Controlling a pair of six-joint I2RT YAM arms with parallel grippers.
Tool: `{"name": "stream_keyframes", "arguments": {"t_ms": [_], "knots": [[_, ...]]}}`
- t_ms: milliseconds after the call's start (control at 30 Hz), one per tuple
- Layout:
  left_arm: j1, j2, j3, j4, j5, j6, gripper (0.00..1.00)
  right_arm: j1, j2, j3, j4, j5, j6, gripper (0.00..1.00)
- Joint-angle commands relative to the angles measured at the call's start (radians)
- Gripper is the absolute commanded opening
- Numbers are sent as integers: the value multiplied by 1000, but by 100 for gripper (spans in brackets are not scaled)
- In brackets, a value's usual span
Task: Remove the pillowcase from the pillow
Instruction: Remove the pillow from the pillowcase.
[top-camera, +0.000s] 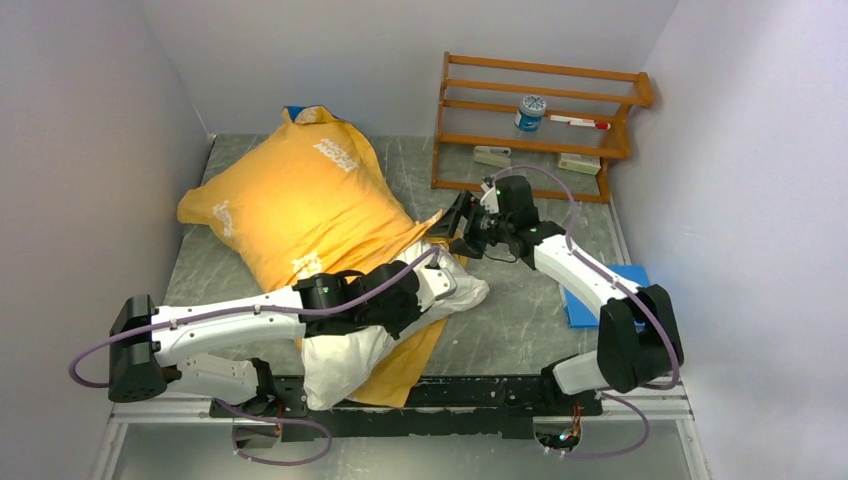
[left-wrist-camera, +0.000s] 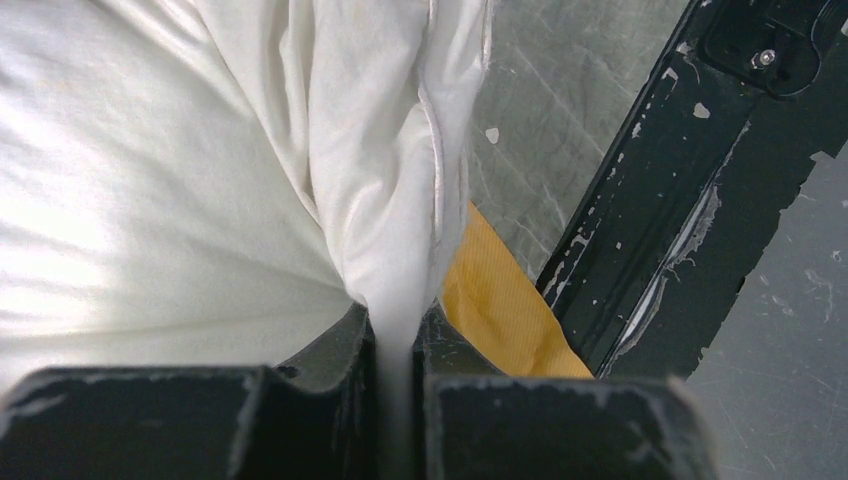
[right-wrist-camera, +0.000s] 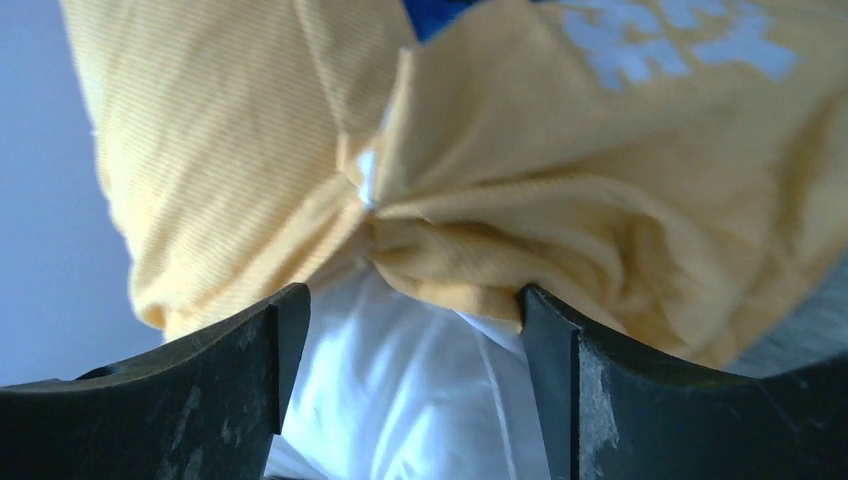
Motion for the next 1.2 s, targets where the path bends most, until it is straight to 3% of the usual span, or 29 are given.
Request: {"name": "stream_keyframes", "arguments": {"t_ms": [0,133,300,500,600,800,933,1167], "knots": [[-17,-63,0,134,142,-74,5,51,60,-2,274,-84,189,79],[-17,-66,3,126,144,-74,5,90,101,29,333,-51,244,77],[-17,-61,5,120,184,-72,5,90,175,151,355,-6,201,77],[-17,-78,-11,133,200,-78,5,88,332,291,513,-129,260,77],[-17,-87,-12,138,169,-81,5,106,389,394,316,-125,154,76],[-17,-71,-6,137,82,-84,5,81,334,505,-184,197,-130,78],[1,-41,22,126,20,-71,5,11,201,417,-308,286,-216,79],[160,-9,21,253,211,-94,6,-104,-81,186,-441,327,-264,89]]}}
